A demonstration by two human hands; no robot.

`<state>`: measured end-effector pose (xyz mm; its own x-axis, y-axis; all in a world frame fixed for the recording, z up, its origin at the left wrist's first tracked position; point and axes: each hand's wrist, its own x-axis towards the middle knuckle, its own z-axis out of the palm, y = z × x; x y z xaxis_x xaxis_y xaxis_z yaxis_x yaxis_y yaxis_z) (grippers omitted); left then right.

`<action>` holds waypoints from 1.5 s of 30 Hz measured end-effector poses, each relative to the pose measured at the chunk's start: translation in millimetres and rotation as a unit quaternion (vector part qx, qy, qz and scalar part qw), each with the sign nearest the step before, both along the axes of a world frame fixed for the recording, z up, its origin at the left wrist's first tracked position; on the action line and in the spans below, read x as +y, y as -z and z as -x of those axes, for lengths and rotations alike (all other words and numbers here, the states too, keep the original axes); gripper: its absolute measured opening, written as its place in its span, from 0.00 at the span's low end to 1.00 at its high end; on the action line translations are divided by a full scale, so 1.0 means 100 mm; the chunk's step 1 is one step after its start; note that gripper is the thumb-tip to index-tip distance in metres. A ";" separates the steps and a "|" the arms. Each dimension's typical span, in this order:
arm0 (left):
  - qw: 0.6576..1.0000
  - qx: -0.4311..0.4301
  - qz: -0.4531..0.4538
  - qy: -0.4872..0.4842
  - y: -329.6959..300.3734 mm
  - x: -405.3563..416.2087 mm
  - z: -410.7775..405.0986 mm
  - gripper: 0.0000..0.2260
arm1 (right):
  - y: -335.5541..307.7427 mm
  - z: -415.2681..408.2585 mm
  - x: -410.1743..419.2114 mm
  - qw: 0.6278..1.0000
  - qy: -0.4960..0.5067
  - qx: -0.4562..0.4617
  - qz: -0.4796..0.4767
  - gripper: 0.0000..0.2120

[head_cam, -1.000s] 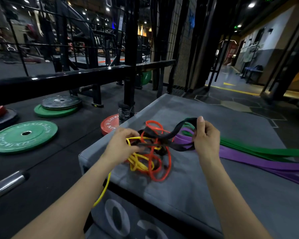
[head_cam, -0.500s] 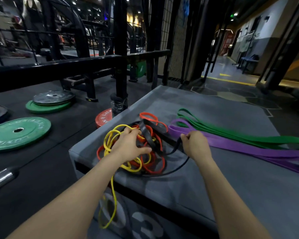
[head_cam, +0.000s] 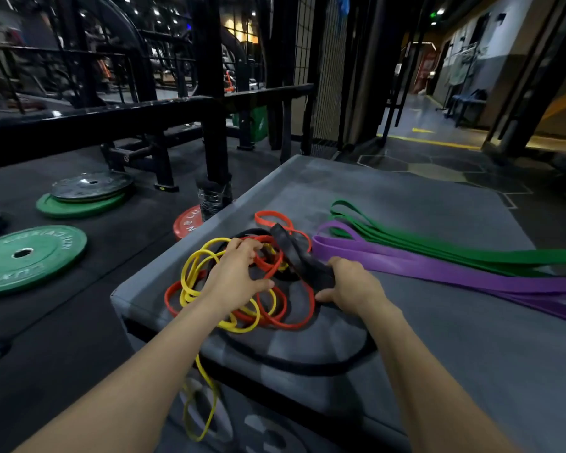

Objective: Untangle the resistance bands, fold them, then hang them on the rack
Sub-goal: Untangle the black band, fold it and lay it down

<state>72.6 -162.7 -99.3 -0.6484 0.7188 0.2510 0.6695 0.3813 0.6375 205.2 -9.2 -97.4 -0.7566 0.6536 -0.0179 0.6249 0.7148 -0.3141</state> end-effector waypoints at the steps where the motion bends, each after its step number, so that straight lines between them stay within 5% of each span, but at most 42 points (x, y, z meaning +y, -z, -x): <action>1: 1.000 0.001 -0.003 -0.002 0.00 -0.01 0.01 0.29 | -0.01 0.01 0.00 1.000 0.010 0.023 -0.006 0.23; 8: 0.997 0.015 -0.070 -0.027 -0.03 0.01 0.01 0.20 | -0.34 0.12 -0.14 0.963 0.012 0.258 -0.075 0.12; 17: 0.959 0.128 -0.176 -0.179 -0.20 -0.03 0.09 0.20 | -0.60 0.04 -0.25 0.928 -0.026 0.371 -0.029 0.08; 22: 0.993 0.005 -0.038 -0.108 -0.07 -0.11 0.27 0.26 | -0.63 -0.02 -0.26 0.914 -0.015 0.406 -0.002 0.09; 27: 0.999 0.001 -0.016 -0.042 -0.11 -0.17 0.22 0.17 | -0.62 -0.02 -0.23 0.896 0.022 0.443 0.012 0.07; 32: 0.998 0.055 -0.004 -0.009 -0.19 -0.14 0.08 0.09 | -0.58 0.03 -0.27 0.904 0.032 0.426 0.034 0.08; 40: 0.964 0.151 0.032 -0.217 -0.30 -0.28 0.23 0.07 | -0.52 0.02 -0.24 0.930 0.068 0.361 -0.007 0.08; 45: 0.989 -0.019 0.095 -0.116 -0.30 -0.55 0.43 0.10 | -0.45 0.05 -0.25 0.949 0.097 0.300 -0.028 0.10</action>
<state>29.2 -217.3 -69.3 -0.8080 0.5808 0.0986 0.5266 0.6371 0.5628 200.6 -34.2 -52.8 -0.4848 0.7690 0.4167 0.4673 0.6305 -0.6198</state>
